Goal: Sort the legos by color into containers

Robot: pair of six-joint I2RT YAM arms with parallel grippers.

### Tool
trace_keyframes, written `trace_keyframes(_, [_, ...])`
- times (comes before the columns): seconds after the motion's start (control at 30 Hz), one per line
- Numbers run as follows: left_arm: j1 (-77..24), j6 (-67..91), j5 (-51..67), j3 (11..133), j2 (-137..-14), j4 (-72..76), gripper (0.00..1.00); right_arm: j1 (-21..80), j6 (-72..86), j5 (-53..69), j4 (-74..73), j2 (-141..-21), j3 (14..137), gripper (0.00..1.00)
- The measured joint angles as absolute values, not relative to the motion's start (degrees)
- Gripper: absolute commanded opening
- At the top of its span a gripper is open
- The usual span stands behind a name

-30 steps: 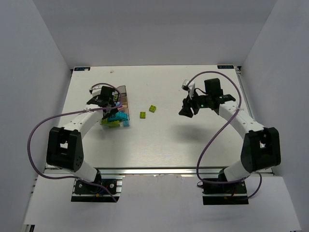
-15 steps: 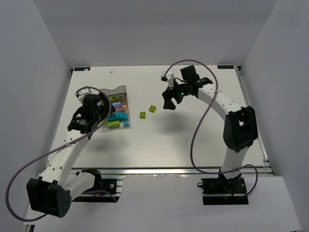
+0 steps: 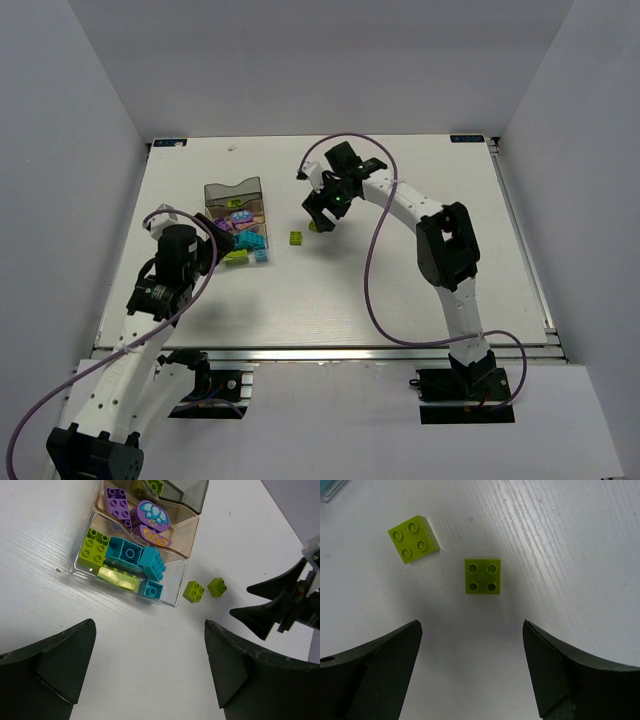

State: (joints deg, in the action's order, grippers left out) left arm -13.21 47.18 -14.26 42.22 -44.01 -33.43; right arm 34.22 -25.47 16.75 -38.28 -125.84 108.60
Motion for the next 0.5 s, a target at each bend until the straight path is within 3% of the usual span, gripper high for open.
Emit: trace_keyframes(0.5, [-13.2, 50.6, -14.3, 41.6, -38.9, -36.1, 0.98, 35.4, -22.6, 14.9, -38.7, -133.8, 112.1, 0.76])
